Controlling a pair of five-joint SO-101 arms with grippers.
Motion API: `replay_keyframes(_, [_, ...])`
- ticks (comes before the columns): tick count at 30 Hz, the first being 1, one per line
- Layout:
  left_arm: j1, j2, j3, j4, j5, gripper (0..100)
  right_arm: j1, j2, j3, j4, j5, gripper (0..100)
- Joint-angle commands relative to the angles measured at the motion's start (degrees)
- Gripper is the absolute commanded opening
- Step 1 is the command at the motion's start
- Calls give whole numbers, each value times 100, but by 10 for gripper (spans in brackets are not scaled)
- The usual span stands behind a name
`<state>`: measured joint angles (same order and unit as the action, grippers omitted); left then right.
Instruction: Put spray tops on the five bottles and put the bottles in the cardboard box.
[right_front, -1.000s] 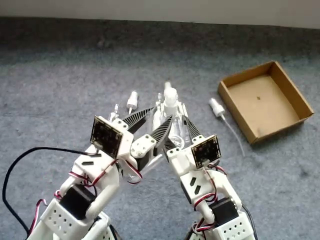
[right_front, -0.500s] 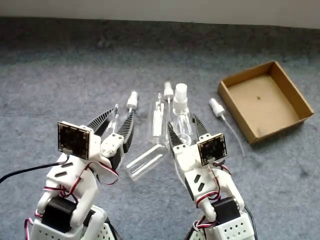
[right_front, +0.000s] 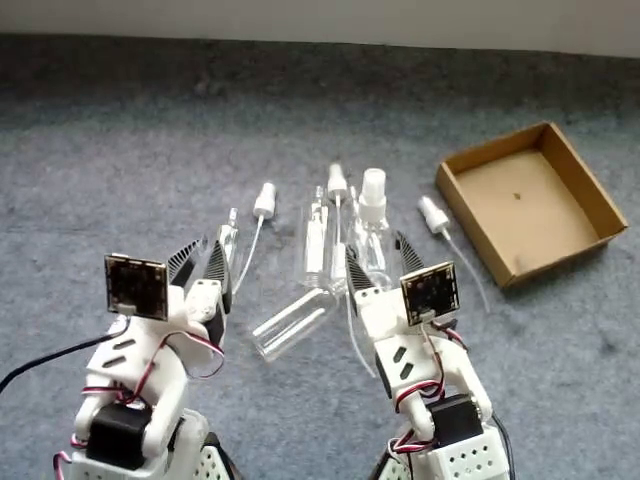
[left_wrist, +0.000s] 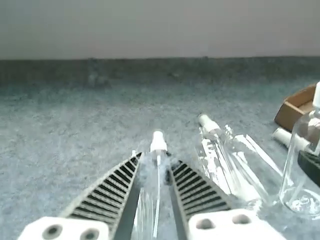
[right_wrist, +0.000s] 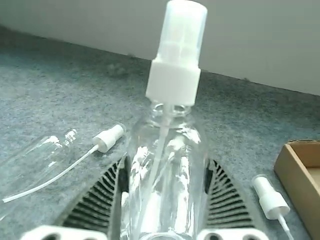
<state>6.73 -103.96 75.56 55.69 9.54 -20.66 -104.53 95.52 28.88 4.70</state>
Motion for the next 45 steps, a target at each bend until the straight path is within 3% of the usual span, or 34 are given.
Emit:
replay_keyframes(1, [-136, -31, 637, 18, 18, 10, 426, -84, 462, 145, 0, 74])
replay_keyframes(7, [-418, -31, 1086, 26, 18, 9, 1130, -84, -462, 910, -18, 74])
replay_keyframes(15, [-426, -31, 1332, 26, 18, 11, 1552, -84, -769, 954, -26, 74])
replay_keyframes(25, [-418, -31, 1341, 26, 18, 11, 1552, -84, -382, 927, -9, 74])
replay_keyframes(32, [-426, -31, 1341, 26, 18, 11, 1552, -75, 796, -620, -26, 74])
replay_keyframes(45, [-400, -31, 1349, 26, 18, 10, 1552, -84, 989, -391, -9, 74])
